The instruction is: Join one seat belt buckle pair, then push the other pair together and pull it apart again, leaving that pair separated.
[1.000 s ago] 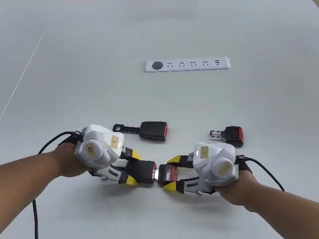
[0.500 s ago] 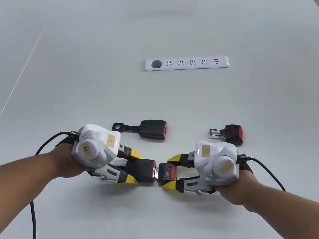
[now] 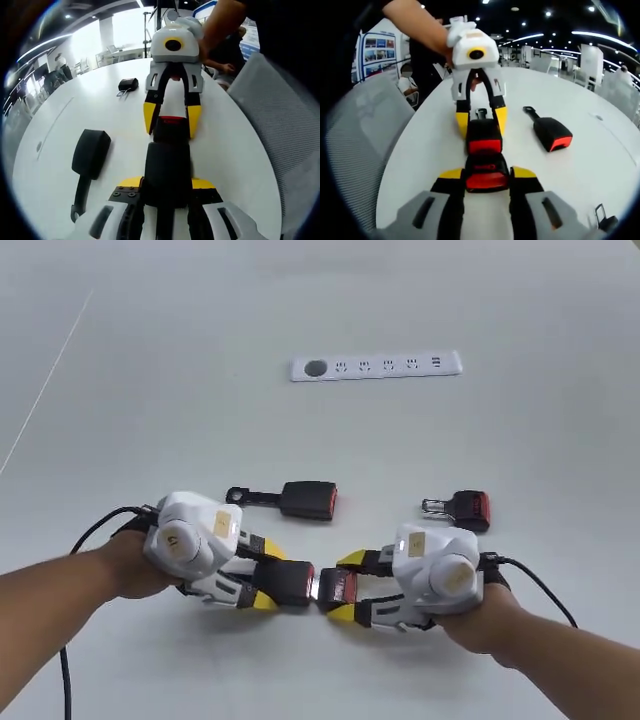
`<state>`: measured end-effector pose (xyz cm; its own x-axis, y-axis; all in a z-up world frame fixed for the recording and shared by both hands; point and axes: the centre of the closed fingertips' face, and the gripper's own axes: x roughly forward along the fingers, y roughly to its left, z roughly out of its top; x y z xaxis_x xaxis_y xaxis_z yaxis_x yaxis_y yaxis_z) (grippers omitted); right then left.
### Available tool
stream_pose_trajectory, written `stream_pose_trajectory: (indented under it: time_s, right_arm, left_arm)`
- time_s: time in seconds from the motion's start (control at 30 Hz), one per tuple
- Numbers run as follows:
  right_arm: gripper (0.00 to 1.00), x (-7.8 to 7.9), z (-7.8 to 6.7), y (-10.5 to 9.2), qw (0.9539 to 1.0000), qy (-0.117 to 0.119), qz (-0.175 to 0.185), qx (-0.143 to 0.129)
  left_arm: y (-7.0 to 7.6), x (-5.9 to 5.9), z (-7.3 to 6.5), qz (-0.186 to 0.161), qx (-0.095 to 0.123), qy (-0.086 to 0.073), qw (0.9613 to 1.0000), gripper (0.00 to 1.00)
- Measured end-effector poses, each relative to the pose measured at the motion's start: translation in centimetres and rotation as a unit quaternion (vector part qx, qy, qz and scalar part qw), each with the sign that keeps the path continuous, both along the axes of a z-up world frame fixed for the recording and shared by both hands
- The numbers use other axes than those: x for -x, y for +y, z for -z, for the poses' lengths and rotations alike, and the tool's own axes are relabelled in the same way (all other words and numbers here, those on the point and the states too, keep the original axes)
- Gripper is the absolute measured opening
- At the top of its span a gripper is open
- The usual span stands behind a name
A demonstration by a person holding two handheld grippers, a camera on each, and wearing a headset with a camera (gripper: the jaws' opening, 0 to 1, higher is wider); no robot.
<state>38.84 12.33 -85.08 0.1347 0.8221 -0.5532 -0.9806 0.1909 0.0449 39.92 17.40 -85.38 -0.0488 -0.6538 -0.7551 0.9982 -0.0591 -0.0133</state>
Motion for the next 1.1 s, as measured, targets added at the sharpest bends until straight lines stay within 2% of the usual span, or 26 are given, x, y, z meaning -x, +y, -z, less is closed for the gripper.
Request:
stream_pose_trajectory:
  time_s: [0.23,0.37,0.43,0.5,0.6,0.7,0.77,0.83,0.87,0.9,0.97,1.0,1.07,1.1]
  right_arm:
    - [0.33,0.0,0.0,0.0,1.0000,-0.003,-0.001,-0.003]
    - [0.33,0.1,0.1,0.1,1.0000,-0.004,-0.003,-0.002]
    - [0.34,0.1,0.0,0.1,0.9999,-0.010,-0.004,0.001]
    - [0.35,0.2,0.0,0.2,0.9998,-0.018,-0.007,0.007]
    - [0.36,0.3,0.0,0.2,0.9994,-0.028,-0.018,0.012]
    - [0.38,0.5,-0.3,0.0,0.9992,-0.027,-0.028,0.015]
    - [0.45,0.4,-0.6,-0.2,0.9997,-0.018,-0.010,0.015]
    - [0.52,0.1,-1.6,-0.1,0.9998,-0.011,0.013,-0.009]
    - [0.55,0.1,-2.1,-0.1,0.9996,-0.005,0.020,-0.019]
    - [0.58,0.0,-2.3,-0.3,0.9995,-0.013,0.021,-0.018]
    - [0.69,-0.2,-2.9,-0.6,0.9990,-0.014,0.034,-0.026]
    - [0.73,-0.4,-3.1,-0.7,0.9985,-0.014,0.041,-0.032]
    - [0.76,-0.4,-3.5,-1.4,0.9981,-0.007,0.048,-0.036]
    - [0.76,-0.3,-3.7,-1.9,0.9981,-0.004,0.047,-0.038]
  left_arm:
    - [0.0,0.1,0.0,-0.001,0.004,-0.008,1.0000,0.33]
    - [0.0,0.1,0.0,-0.002,0.003,-0.007,1.0000,0.33]
    - [-0.2,0.0,0.0,-0.005,-0.001,-0.001,1.0000,0.34]
    - [-0.3,0.1,0.1,-0.002,-0.015,-0.002,0.9999,0.34]
    - [-0.3,0.1,0.2,-0.001,-0.024,-0.001,0.9997,0.35]
    - [-0.4,0.1,0.2,-0.002,-0.037,-0.001,0.9993,0.36]
    - [-0.3,0.1,0.2,-0.013,-0.043,-0.005,0.9990,0.37]
    - [-0.4,0.0,-0.1,-0.033,-0.044,-0.007,0.9985,0.47]
    - [-0.6,-0.2,-0.6,-0.043,-0.040,-0.016,0.9982,0.52]
    - [-0.8,-0.3,-1.1,-0.045,-0.031,-0.025,0.9982,0.58]
    - [-1.2,0.0,-2.1,-0.046,-0.017,-0.025,0.9985,0.62]
    - [-1.3,0.0,-2.4,-0.044,-0.017,-0.029,0.9985,0.63]
    - [-0.8,-0.2,-2.5,-0.020,-0.042,-0.051,0.9976,0.63]
    - [-0.6,-0.1,-2.5,-0.013,-0.053,-0.051,0.9972,0.64]
